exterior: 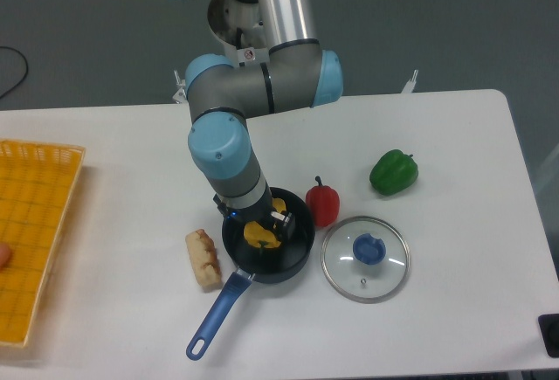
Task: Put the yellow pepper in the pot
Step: 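Lower the yellow pepper into the saucepan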
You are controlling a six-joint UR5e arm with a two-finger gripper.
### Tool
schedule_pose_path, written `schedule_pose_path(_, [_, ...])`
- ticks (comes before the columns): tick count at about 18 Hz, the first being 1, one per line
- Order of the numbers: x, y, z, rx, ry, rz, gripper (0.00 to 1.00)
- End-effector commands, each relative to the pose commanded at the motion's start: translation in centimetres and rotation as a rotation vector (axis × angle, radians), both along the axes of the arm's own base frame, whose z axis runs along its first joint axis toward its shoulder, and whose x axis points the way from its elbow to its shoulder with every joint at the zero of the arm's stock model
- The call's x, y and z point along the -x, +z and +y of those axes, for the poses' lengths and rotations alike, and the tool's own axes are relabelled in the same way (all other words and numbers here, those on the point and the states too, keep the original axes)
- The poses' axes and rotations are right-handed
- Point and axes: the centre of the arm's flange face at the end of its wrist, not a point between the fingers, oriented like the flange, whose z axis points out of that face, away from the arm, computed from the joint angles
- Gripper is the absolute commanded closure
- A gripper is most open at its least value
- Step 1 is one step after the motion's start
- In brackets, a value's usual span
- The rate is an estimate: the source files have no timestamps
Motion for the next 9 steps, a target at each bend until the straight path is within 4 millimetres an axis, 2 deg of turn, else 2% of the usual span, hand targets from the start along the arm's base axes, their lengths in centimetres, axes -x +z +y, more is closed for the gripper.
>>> schedule_pose_path(2, [-0.12, -1.25, 0.12, 0.026, -0.003, 0.018, 0.39])
schedule_pose_path(9, [-0.3, -1.92, 0.51, 0.029, -0.011, 0.027, 0.37])
